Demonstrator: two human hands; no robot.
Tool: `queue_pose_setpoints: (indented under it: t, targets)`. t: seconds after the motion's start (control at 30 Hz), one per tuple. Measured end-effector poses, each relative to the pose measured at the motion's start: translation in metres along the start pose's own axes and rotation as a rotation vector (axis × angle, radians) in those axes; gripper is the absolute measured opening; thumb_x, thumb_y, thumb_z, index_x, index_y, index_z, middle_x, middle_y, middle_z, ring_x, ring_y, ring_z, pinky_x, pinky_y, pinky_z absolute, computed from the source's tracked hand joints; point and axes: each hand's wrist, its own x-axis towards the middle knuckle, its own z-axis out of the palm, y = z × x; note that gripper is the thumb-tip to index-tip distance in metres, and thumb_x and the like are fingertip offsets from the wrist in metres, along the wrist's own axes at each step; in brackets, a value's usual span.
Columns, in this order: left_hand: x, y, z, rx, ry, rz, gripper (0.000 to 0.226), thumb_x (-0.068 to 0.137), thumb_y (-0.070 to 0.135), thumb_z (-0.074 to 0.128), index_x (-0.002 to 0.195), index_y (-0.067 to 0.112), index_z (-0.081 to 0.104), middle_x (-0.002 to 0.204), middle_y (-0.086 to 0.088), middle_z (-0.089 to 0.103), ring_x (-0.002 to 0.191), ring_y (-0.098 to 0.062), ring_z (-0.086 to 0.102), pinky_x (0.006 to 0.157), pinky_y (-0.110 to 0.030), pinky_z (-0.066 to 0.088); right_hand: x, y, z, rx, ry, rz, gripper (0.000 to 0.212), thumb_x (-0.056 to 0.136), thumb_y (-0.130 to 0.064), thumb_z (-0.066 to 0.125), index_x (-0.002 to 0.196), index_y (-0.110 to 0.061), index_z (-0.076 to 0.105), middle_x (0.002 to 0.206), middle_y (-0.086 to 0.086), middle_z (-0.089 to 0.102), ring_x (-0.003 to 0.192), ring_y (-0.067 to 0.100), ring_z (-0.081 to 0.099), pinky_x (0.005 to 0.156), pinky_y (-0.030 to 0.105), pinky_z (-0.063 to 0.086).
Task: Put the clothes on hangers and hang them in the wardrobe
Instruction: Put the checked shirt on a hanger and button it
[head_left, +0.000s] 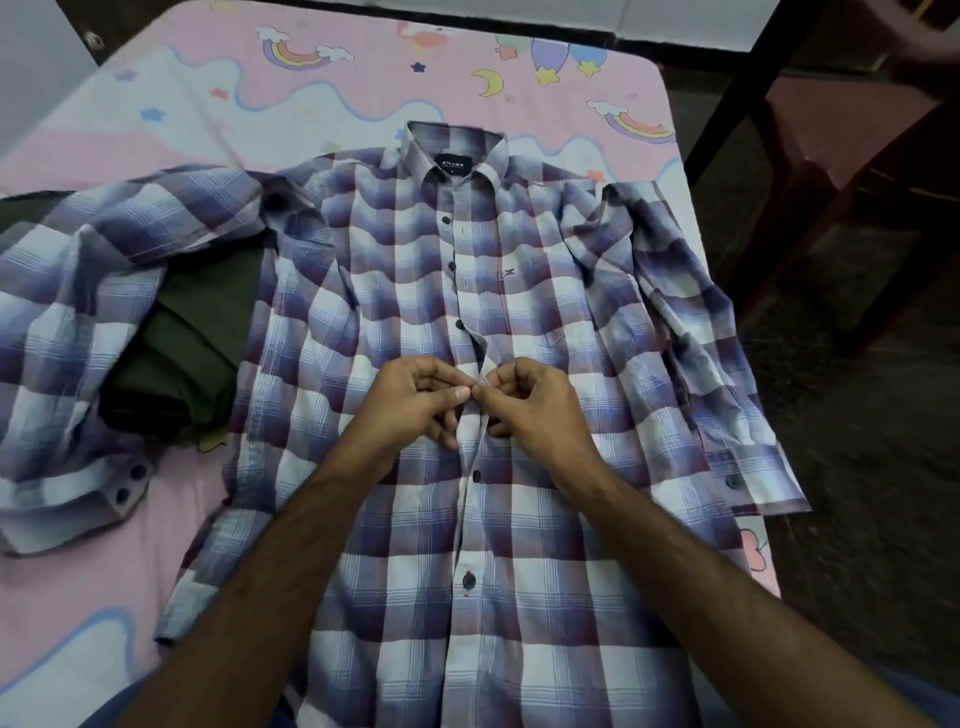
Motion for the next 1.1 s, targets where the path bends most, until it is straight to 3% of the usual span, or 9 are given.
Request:
queue_pose_setpoints:
  t: [0.2, 0.4, 0.53, 0.63, 0.87, 1.1]
  targets:
    - [0.003, -0.005, 0.001, 0.007, 0.011, -0.016, 0.005, 0.095, -0.002, 0.063, 0.098, 0.000, 0.067, 0.055, -0.005, 0.060, 0.045, -0.016, 0.058, 0.045, -0.031, 0.055, 0.002, 0.006, 0.000, 0.019, -0.010, 0.001, 0.015, 0.091, -0.021, 0.077, 0.091, -0.007, 0.071, 0.078, 0.007, 0.073, 0.068, 0.012, 0.069, 0.062, 0.025, 0.058]
    - [0.002, -0.004, 0.003, -0.017, 0.037, -0.010, 0.005, 0.094, -0.002, 0.065, 0.099, -0.003, 0.065, 0.063, -0.009, 0.061, 0.047, -0.015, 0.058, 0.043, -0.030, 0.054, 0.000, 0.007, -0.006, 0.108, -0.056, 0.013, 0.015, 0.097, -0.016, 0.068, 0.094, -0.003, 0.075, 0.078, 0.010, 0.072, 0.071, 0.016, 0.069, 0.069, 0.029, 0.060]
    - [0.002, -0.001, 0.004, -0.031, 0.044, -0.001, 0.017, 0.096, 0.013, 0.067, 0.095, -0.003, 0.065, 0.067, -0.013, 0.063, 0.042, -0.020, 0.054, 0.038, -0.027, 0.047, 0.001, 0.008, -0.008, 0.093, -0.077, -0.011, 0.008, 0.094, -0.009, 0.071, 0.096, -0.001, 0.074, 0.080, 0.013, 0.073, 0.071, 0.016, 0.069, 0.069, 0.029, 0.060]
    - [0.002, -0.002, 0.006, 0.056, 0.090, 0.011, 0.022, 0.092, 0.022, 0.073, 0.093, 0.002, 0.066, 0.058, -0.009, 0.062, 0.040, -0.023, 0.050, 0.038, -0.026, 0.042, 0.000, 0.009, -0.005, 0.035, -0.064, -0.054, 0.010, 0.089, -0.013, 0.078, 0.093, -0.005, 0.074, 0.079, 0.011, 0.074, 0.069, 0.017, 0.069, 0.068, 0.030, 0.061]
    - [0.004, -0.007, 0.008, 0.125, 0.154, 0.019, 0.014, 0.092, 0.013, 0.072, 0.090, 0.007, 0.059, 0.046, 0.004, 0.055, 0.034, -0.011, 0.044, 0.036, -0.023, 0.036, 0.001, 0.014, -0.002, 0.001, -0.059, -0.064, 0.015, 0.086, -0.018, 0.082, 0.091, -0.009, 0.072, 0.075, 0.006, 0.073, 0.067, 0.015, 0.069, 0.069, 0.031, 0.062]
    - [0.006, -0.008, 0.005, 0.020, 0.109, -0.018, 0.018, 0.095, 0.001, 0.065, 0.091, 0.012, 0.050, 0.067, -0.008, 0.051, 0.034, -0.006, 0.037, 0.035, -0.022, 0.033, 0.001, 0.012, -0.002, -0.007, -0.087, -0.054, 0.009, 0.090, -0.010, 0.076, 0.096, -0.008, 0.069, 0.078, 0.008, 0.069, 0.067, 0.015, 0.066, 0.069, 0.033, 0.062]
